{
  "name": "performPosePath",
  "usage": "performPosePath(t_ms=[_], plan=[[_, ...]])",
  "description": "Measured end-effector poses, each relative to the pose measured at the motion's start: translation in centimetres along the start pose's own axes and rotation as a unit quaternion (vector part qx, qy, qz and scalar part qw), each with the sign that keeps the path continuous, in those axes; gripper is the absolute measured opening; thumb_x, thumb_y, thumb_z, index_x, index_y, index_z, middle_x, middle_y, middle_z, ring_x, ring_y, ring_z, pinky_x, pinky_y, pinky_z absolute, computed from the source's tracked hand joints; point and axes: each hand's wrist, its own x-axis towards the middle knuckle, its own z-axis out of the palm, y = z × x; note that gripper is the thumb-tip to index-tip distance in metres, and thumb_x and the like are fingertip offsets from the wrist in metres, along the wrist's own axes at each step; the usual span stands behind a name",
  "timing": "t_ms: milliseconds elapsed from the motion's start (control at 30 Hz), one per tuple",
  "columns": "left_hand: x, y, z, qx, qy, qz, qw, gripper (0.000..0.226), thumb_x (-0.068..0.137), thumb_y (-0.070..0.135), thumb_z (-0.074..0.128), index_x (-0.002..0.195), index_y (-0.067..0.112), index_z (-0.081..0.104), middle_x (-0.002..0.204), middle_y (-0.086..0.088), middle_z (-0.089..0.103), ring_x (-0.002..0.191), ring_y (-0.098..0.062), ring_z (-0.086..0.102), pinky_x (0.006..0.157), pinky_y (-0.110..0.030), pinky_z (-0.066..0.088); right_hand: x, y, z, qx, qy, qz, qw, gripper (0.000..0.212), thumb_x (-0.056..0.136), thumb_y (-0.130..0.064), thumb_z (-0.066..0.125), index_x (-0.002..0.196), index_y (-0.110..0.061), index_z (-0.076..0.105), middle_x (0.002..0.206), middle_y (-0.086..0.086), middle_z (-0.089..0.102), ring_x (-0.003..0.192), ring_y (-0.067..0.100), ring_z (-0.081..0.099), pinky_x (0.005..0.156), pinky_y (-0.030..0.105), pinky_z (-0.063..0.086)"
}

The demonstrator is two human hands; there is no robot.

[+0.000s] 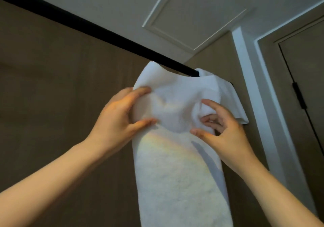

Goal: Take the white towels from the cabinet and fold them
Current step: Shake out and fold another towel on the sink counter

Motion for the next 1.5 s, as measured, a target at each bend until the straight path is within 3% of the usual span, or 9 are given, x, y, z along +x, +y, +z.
performPosePath(t_ms=[133, 333, 633, 867, 1000, 1100, 1233, 1333, 1500], plan=[[3.0, 0.5, -0.4, 0.154, 0.004, 0.039, 0.987, 0.072, 0.076, 0.056, 0.063, 0.133, 0.014, 0.054, 0.121, -0.007, 0.058, 0.122, -0.032, 0.041, 0.103, -0.034, 0.03, 2.8, 0.8, 0.0, -0.017, 0.007, -0.049, 0.999, 0.075, 0.071, -0.027, 0.082, 0.127, -0.056, 0.041, 0.116, -0.017, 0.049, 0.108, 0.001, 0.055, 0.092, 0.023, 0.05], [7.7, 1.5, -1.0, 0.289, 0.052, 0.071, 0.953, 0.066, 0.076, 0.058, 0.06, 0.129, 0.018, 0.057, 0.118, -0.004, 0.062, 0.127, -0.038, 0.039, 0.106, -0.058, 0.027, 6.9, 1.7, -0.3, 0.002, 0.013, -0.097, 0.995, 0.083, 0.074, -0.02, 0.083, 0.139, -0.04, 0.035, 0.12, -0.003, 0.044, 0.115, 0.016, 0.052, 0.103, 0.037, 0.046], [14.7, 1.0, -0.1, 0.385, 0.032, -0.034, 0.922, 0.06, 0.084, 0.063, 0.052, 0.132, 0.027, 0.051, 0.132, -0.005, 0.056, 0.134, -0.029, 0.032, 0.111, -0.053, 0.018, 13.3, 2.5, 0.0, -0.044, 0.022, -0.143, 0.989, 0.084, 0.078, -0.023, 0.081, 0.149, -0.021, 0.036, 0.121, 0.001, 0.043, 0.11, 0.015, 0.052, 0.101, 0.028, 0.043], [17.5, -1.2, 1.7, 0.506, 0.057, -0.039, 0.86, 0.07, 0.09, 0.069, 0.016, 0.103, 0.016, 0.061, 0.104, -0.009, 0.067, 0.1, -0.03, 0.058, 0.089, -0.04, 0.03, 18.4, 2.4, 1.3, -0.088, 0.03, -0.118, 0.989, 0.085, 0.077, -0.044, 0.078, 0.148, -0.022, 0.038, 0.134, 0.004, 0.035, 0.104, 0.012, 0.048, 0.098, 0.025, 0.04], [17.9, -1.4, 1.7, 0.514, 0.085, -0.011, 0.853, 0.064, 0.09, 0.066, 0.013, 0.072, 0.018, 0.053, 0.081, -0.008, 0.068, 0.076, -0.029, 0.06, 0.071, -0.035, 0.026, 20.3, 2.7, 1.5, -0.183, 0.021, -0.101, 0.978, 0.074, 0.08, -0.067, 0.062, 0.14, -0.026, 0.05, 0.162, -0.003, 0.007, 0.142, 0.023, 0.03, 0.113, 0.035, 0.03], [18.3, -1.4, 1.9, 0.526, 0.084, -0.023, 0.846, 0.063, 0.09, 0.065, 0.012, 0.066, 0.019, 0.048, 0.077, -0.007, 0.067, 0.072, -0.028, 0.059, 0.069, -0.034, 0.026, 20.8, 2.8, 1.8, -0.284, 0.014, -0.11, 0.952, 0.065, 0.087, -0.074, 0.034, 0.121, -0.025, 0.061, 0.142, 0.004, 0.048, 0.132, 0.033, 0.035, 0.107, 0.042, 0.027], [18.0, -1.0, 2.6, 0.529, 0.078, -0.07, 0.842, 0.059, 0.093, 0.063, 0.014, 0.08, 0.018, 0.049, 0.088, -0.01, 0.065, 0.076, -0.027, 0.051, 0.076, -0.039, 0.027, 21.4, 2.2, 2.2, -0.314, 0.003, -0.103, 0.944, 0.069, 0.09, -0.073, 0.018, 0.105, -0.02, 0.058, 0.116, 0.002, 0.064, 0.115, 0.027, 0.053, 0.097, 0.046, 0.029], [16.9, -0.3, 2.5, 0.498, 0.069, -0.107, 0.858, 0.061, 0.093, 0.062, 0.017, 0.106, 0.013, 0.05, 0.111, -0.015, 0.059, 0.107, -0.034, 0.051, 0.099, -0.045, 0.027, 21.6, 2.0, 2.3, -0.328, 0.003, -0.099, 0.939, 0.069, 0.09, -0.074, 0.016, 0.102, -0.021, 0.058, 0.116, 0.003, 0.064, 0.114, 0.027, 0.055, 0.099, 0.047, 0.03], [9.8, 1.1, 2.8, 0.3, 0.051, -0.08, 0.949, 0.086, 0.089, 0.064, 0.033, 0.152, 0.009, 0.014, 0.158, -0.007, 0.015, 0.145, -0.021, 0.007, 0.121, -0.037, 0.005, 21.5, 1.8, 2.2, -0.334, 0.003, -0.09, 0.938, 0.071, 0.09, -0.074, 0.016, 0.104, -0.019, 0.059, 0.12, 0.004, 0.063, 0.117, 0.028, 0.053, 0.097, 0.046, 0.029]])
